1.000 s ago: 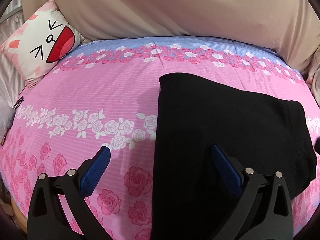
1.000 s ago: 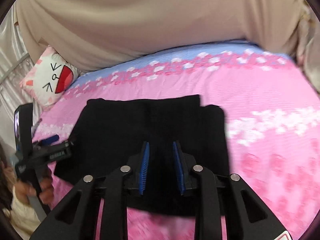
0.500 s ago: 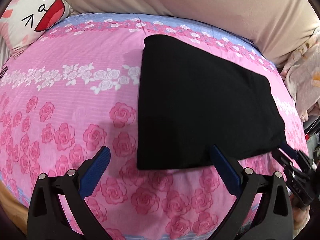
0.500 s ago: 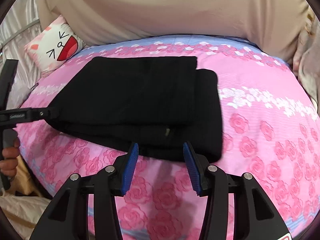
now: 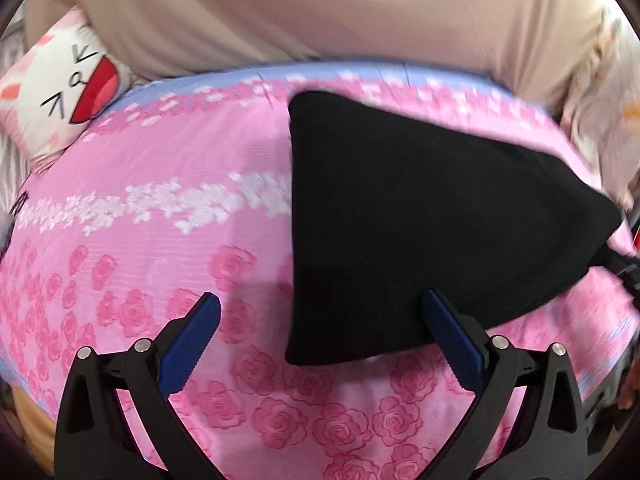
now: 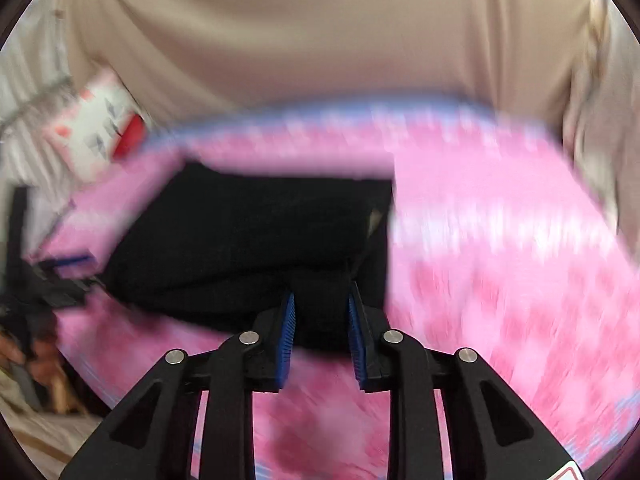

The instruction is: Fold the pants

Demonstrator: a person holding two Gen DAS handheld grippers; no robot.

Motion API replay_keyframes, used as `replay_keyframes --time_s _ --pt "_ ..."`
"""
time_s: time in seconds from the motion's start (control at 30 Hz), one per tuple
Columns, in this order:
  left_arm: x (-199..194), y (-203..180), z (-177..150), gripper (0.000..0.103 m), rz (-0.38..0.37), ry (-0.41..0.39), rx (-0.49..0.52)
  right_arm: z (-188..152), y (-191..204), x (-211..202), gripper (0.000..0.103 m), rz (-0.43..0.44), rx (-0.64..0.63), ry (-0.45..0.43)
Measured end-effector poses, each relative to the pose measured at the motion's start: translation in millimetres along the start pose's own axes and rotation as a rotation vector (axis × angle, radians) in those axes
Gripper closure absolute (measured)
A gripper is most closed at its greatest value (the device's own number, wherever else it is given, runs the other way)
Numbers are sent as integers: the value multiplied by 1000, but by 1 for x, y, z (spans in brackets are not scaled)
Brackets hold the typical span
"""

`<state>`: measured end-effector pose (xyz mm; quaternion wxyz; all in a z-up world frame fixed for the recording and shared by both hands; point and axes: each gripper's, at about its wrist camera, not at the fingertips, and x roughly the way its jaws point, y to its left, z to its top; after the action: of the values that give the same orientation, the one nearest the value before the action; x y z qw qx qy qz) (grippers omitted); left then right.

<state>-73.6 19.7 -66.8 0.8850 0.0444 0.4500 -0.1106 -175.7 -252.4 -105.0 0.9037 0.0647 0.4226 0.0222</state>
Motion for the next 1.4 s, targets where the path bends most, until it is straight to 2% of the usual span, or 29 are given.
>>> replay_keyframes --time_s 0.03,0.1,0.17,0.23,0.3,0.37,0.47,0.5,0.57,0.6,0.67,0.7,0.73,0.77,0.83,0.87,0.97,1.0,1.1,1.17,1.2,1.23,1.27,1.3,1.33,1.37,1.4 --pt "9 -2 -1 5 5 31 4 -9 -6 -4 77 41 44 -42" --pt "14 1 -2 5 -8 59 -13 -6 -4 -20 75 58 73 -52" --pt "-1 12 4 5 -44 38 -53 5 5 -48 74 55 57 -142" --pt "-20 19 16 5 -67 -19 -87 21 15 -63 74 62 21 -194" --pt "-31 21 29 5 -62 -78 -102 41 23 -74 74 122 13 -254" --pt "-26 18 41 5 -31 -94 -100 61 29 -74 74 183 11 -286" --pt "6 7 48 5 38 -53 -67 84 46 -40 74 197 -20 -230" --pt "26 3 48 5 77 -16 -52 90 46 -19 74 171 -42 -190" --pt "40 6 45 5 60 3 -75 90 30 40 80 26 -38 -45" --pt "40 10 44 5 45 -1 -95 91 16 47 96 41 15 -42" --pt "34 13 44 5 16 5 -108 101 3 32 98 109 168 -37" --pt "32 13 44 5 23 -2 -96 106 9 23 85 107 167 -64" --pt "33 14 43 5 24 -2 -89 112 21 14 85 115 134 -101" --pt "35 14 43 5 20 0 -90 121 37 10 85 163 85 -113" --pt "38 17 41 5 5 8 -111 140 71 27 85 336 39 -47" --pt "40 18 41 5 -5 14 -119 146 90 42 85 376 -1 0" --pt "40 20 40 5 -23 21 -131 157 142 99 85 360 -169 126" --pt "41 21 39 5 -23 26 -129 158 148 117 89 339 -181 144" --pt "47 24 39 5 -19 19 -134 181 139 147 101 348 -100 150" --pt "49 26 40 5 -39 33 -146 189 131 134 99 300 -51 109" --pt "49 26 40 5 -43 36 -148 187 132 121 92 297 -68 74" --pt "49 26 40 5 -47 36 -145 186 129 118 92 284 -79 56" --pt "49 26 40 5 -50 34 -140 180 124 113 91 247 -88 42" --pt "50 26 40 5 -55 35 -138 172 113 120 92 164 -102 72" --pt "51 26 40 5 -64 37 -140 167 100 125 98 127 -75 98" --pt "52 26 41 5 -79 44 -141 163 84 117 100 183 6 87" --pt "54 25 42 5 -84 53 -145 163 79 106 97 198 40 66"
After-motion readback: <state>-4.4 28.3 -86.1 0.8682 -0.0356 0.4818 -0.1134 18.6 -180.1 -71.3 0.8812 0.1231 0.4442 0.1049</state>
